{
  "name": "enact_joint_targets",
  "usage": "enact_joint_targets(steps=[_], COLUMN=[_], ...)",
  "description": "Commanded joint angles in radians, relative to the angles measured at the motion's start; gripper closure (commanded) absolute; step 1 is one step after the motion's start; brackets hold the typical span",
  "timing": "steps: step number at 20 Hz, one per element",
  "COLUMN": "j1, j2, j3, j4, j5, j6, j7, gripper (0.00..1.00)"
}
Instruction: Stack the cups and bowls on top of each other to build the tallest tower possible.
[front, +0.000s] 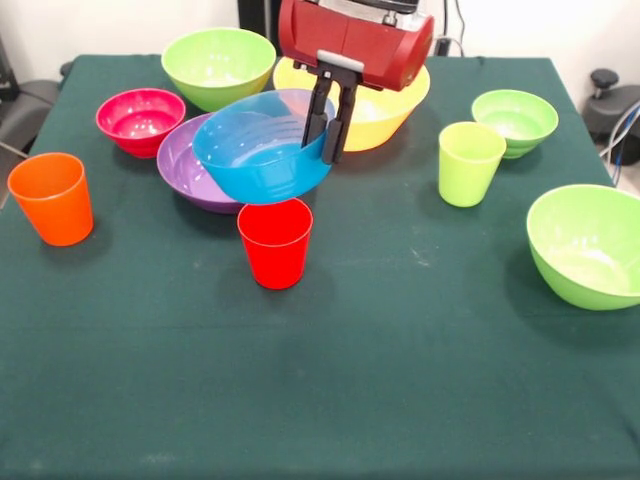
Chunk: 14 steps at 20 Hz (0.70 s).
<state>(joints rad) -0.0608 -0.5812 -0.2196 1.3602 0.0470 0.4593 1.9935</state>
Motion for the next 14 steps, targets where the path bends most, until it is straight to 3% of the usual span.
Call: enact_joint_targets(steps=[1,14], j1=[-0.026,-0.009], j2=[0.060,0.096], j3=[0.106,0.084], j4=[0.065,0.060], j5=[-0.066,-0.080], j6=[-0.033,-0.109], j7=[0.008,0.052], gripper=[1.00,1.00])
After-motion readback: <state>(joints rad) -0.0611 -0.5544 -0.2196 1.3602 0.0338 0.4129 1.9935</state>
